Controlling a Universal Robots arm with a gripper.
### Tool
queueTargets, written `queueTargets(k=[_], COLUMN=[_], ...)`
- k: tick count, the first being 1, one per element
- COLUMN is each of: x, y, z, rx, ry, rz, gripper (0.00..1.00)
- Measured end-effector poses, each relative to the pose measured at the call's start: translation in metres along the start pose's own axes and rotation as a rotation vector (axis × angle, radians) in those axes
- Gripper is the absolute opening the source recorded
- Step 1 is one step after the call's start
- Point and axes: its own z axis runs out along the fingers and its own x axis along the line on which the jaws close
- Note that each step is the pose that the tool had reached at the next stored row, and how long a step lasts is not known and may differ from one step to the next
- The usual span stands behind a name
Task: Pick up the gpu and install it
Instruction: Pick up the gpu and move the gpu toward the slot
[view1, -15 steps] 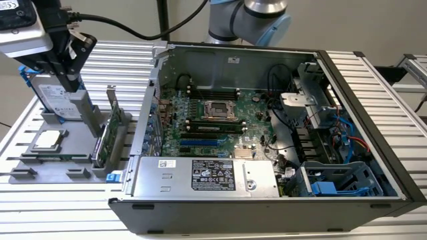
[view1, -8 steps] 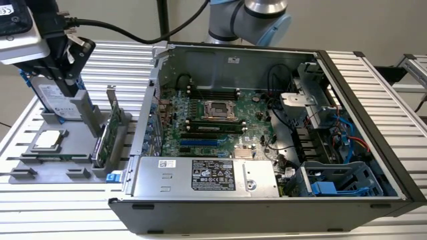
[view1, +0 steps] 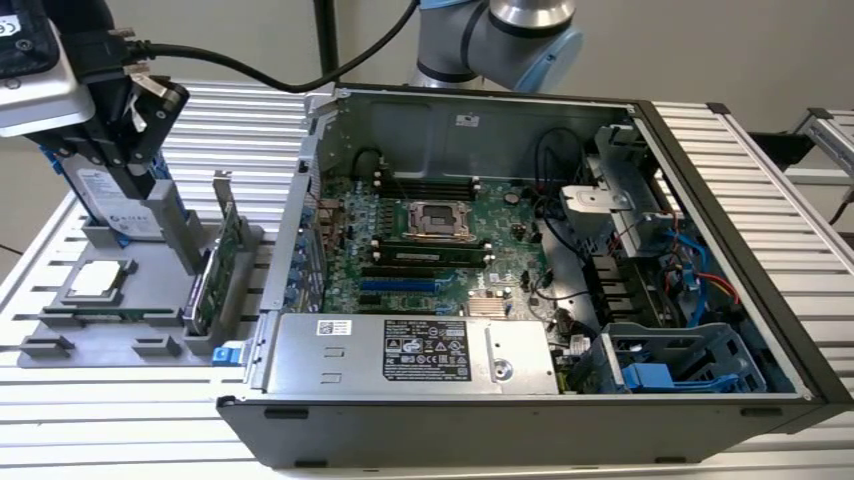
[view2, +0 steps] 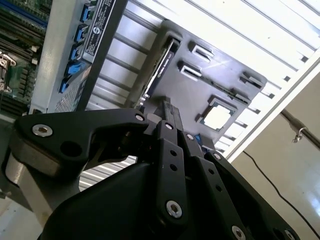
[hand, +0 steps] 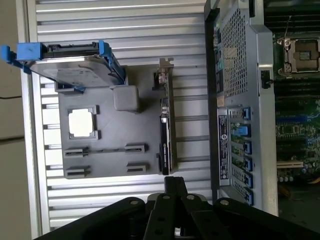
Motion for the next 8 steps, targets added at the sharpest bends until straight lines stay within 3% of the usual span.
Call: queueTargets(k=[8], x=[0.0], y=[-0.0004], z=[0.0], rx=[0.0], ry=[0.0], rz=[0.0], gripper=[0.0])
